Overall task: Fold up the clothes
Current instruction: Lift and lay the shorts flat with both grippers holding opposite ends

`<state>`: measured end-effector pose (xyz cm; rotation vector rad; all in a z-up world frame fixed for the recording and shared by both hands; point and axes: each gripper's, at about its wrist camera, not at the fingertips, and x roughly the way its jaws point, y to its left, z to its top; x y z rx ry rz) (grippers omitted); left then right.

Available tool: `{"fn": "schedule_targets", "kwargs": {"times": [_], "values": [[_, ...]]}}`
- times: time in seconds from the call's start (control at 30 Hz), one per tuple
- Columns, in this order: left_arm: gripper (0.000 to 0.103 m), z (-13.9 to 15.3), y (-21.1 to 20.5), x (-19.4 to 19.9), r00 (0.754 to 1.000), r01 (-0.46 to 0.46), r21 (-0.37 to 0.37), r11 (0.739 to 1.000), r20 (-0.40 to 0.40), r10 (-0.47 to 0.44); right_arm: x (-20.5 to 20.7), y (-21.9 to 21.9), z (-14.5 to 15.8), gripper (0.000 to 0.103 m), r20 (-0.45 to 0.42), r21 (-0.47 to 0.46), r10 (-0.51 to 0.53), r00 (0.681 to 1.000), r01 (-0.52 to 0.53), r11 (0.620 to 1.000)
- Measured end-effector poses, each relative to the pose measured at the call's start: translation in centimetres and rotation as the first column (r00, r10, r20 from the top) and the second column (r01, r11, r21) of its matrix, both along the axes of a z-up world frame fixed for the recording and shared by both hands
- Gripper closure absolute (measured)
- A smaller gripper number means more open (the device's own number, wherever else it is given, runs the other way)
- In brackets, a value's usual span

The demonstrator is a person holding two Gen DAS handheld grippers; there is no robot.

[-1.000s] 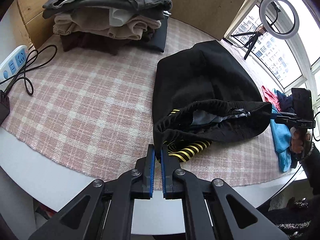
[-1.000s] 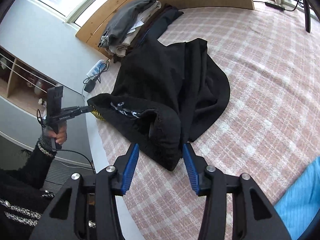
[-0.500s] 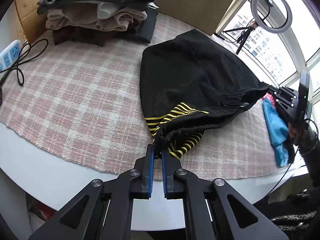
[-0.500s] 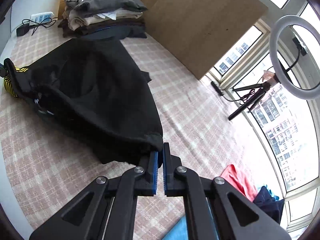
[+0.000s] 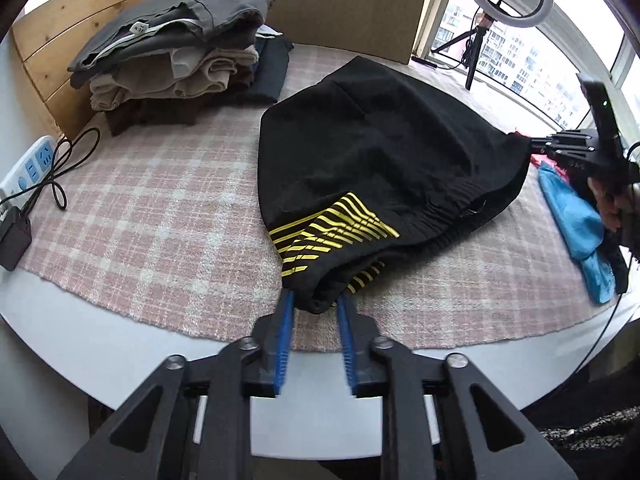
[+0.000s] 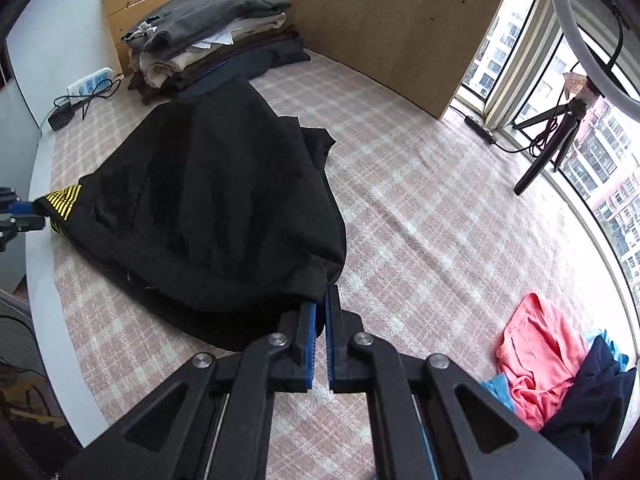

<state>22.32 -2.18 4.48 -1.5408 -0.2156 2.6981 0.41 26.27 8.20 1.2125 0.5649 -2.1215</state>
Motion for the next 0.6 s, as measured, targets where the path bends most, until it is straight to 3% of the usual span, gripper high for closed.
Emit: {"fn": "schedule_targets", "kwargs": {"times": [0.17, 0.23, 0.33, 0.4, 0.5, 0.6], "values": [[0.097, 7.6, -1.0, -1.2, 0.99, 0.027, 0.006, 1.0, -0.142, -0.026, -0.9, 2.7, 5.8, 0.1, 0.033, -0.127, -0.072, 0.997, 0.076, 0.989], [0.097, 10.7, -1.4, -1.7, 0.98, 0.039, 0.007, 0.999, -0.198, -0.036, -0.5, 4.1, 10.1, 0.1, -0.015, -0.186, -0.103, 0.995, 0.099, 0.978], [0.097, 17.1, -2.0, -3.0, 0.951, 0.078, -0.007, 0.997, -0.299, -0.077, 0.2, 6.0, 16.7, 0.1, -0.092, -0.265, -0.159, 0.983, 0.13, 0.956], [0.097, 21.8, -2.4, -4.5, 0.927, 0.118, -0.018, 0.993, -0.357, -0.116, -1.4, 6.3, 17.9, 0.1, -0.097, -0.264, -0.215, 0.972, 0.183, 0.947], [0.097, 25.6, -1.6, -8.5, 0.907, 0.149, -0.088, 0.985, -0.385, -0.172, -3.8, 6.7, 19.7, 0.1, -0.105, -0.263, -0.298, 0.949, 0.263, 0.928], [0.098, 25.7, -0.1, -14.9, 0.918, 0.191, -0.082, 0.978, -0.338, -0.207, -6.3, 7.1, 21.5, 0.1, -0.113, -0.263, -0.379, 0.919, 0.34, 0.903]]}}
